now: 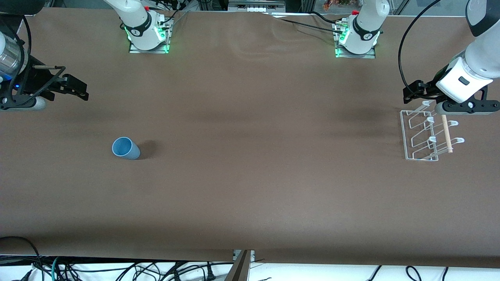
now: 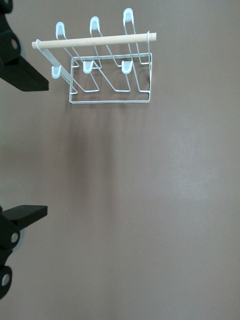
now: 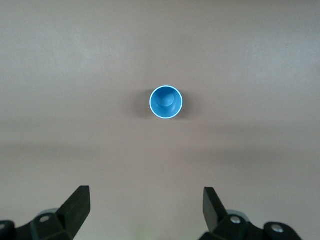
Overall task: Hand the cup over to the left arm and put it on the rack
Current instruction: 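Reach the right gripper down to the light blue cup's rim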
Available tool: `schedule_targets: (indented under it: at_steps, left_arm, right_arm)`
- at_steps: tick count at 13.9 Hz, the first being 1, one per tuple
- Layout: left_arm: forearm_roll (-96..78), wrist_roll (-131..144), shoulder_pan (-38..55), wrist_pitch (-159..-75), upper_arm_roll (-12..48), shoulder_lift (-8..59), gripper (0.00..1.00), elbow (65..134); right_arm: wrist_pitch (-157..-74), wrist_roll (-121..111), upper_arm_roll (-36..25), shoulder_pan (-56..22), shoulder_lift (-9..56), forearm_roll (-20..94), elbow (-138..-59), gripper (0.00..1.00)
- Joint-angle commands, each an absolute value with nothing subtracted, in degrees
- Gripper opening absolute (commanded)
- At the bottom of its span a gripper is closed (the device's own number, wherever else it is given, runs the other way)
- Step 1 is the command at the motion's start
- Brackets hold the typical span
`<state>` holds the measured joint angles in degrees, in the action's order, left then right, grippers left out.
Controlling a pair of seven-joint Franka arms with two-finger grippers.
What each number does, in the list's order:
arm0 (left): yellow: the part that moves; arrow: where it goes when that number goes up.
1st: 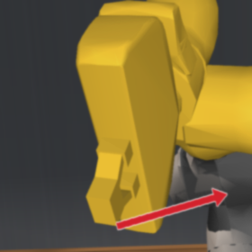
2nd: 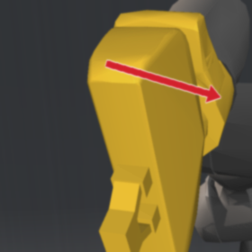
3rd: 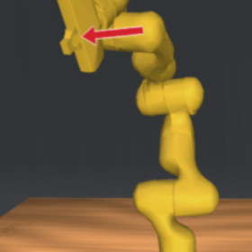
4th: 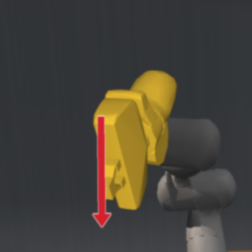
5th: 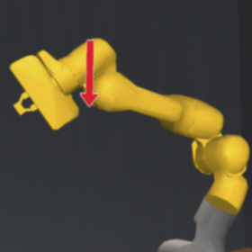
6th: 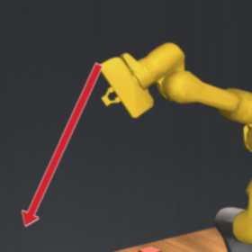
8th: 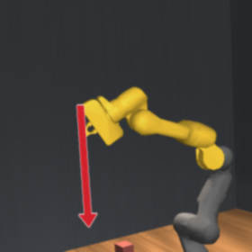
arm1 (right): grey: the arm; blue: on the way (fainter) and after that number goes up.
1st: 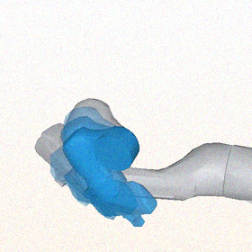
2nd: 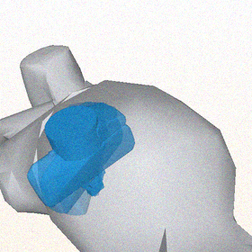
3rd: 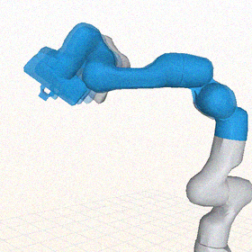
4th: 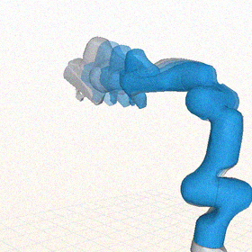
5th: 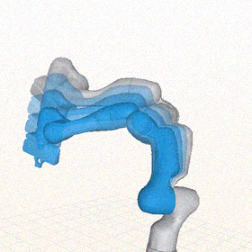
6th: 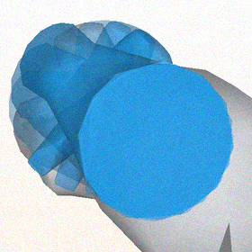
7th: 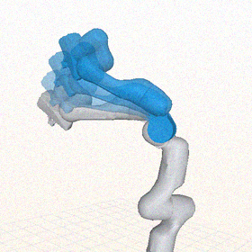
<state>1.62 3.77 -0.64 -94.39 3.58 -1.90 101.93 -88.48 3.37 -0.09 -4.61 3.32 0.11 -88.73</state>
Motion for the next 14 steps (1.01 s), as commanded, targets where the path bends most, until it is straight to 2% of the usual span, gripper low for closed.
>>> schedule_targets:
  at_steps: [1, 8, 14]
  left_arm:
    - [0.5, 3.6, -1.1, -94.0, 3.9, -2.7, 1.00, 102.4]
    - [0.5, 3.6, -1.1, -94.1, 3.9, -2.7, 1.00, 102.4]
    - [0.5, 3.6, -1.1, -94.0, 3.9, -2.7, 1.00, 102.4]
  right_arm:
    - [-87.8, 2.6, 0.1, -4.4, 3.6, -0.3, -87.6, 1.00]
    - [-89.0, 2.7, -0.2, -4.1, 5.3, -0.6, -87.7, 1.00]
    - [-92.6, 2.4, -0.6, -2.2, 14.0, -1.8, -88.2, 1.00]
